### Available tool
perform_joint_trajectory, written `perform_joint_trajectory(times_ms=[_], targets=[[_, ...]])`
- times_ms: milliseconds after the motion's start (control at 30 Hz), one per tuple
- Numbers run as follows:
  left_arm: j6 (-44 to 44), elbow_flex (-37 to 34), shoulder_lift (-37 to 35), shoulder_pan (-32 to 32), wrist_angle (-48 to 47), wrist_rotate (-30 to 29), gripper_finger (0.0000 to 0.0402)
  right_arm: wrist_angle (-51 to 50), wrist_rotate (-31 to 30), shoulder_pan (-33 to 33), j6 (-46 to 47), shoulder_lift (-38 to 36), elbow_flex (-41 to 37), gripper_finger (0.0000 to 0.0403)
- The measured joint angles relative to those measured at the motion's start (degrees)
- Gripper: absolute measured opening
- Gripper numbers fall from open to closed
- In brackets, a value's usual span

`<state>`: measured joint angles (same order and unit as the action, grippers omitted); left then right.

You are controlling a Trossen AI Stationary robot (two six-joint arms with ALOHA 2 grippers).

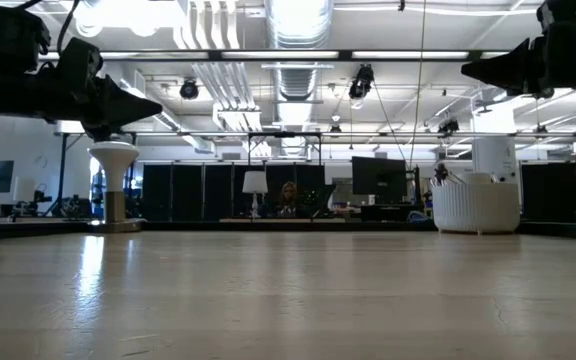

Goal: Put items in baskets/containers
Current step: Return to Home Position

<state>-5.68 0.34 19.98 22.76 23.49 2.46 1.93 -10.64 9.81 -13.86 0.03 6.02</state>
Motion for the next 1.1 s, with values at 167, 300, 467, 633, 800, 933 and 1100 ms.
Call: perform_joint_trajectory(times_ms=[167,300,467,633,800,933,1100], targets=[[-0.07,0.0,-0.4,0.0,0.02,0.0,0.0,0.0,0.0,-0.01,0.18,0.02,0.0,0.0009],[0.66,0.0,-0.41,0.0,0.04,-0.43,0.0,-0.02,0.0,-0.01,0.36,0.02,0.0,0.0009],[0.69,0.0,-0.41,0.0,0.04,-1.05,0.0,-0.01,0.03,-0.01,0.34,0.1,0.0,0.0009],[0.77,0.0,-0.54,0.0,0.08,-1.05,0.0,0.0,0.03,-0.01,0.32,0.09,0.0,0.0009],[1.01,0.0,-2.5,0.0,-0.69,-1.05,0.0,0.2,0.05,-0.01,1.89,0.02,0.27,0.0009],[0.16,0.0,-5.54,0.02,-6.99,-1.05,0.0,-0.15,0.08,-0.05,4.73,-0.04,0.85,0.0009],[-1.64,0.0,-9.98,0.02,-11.35,-1.03,0.0,-2.66,0.0,-0.05,8.34,-0.04,0.23,0.0009]])
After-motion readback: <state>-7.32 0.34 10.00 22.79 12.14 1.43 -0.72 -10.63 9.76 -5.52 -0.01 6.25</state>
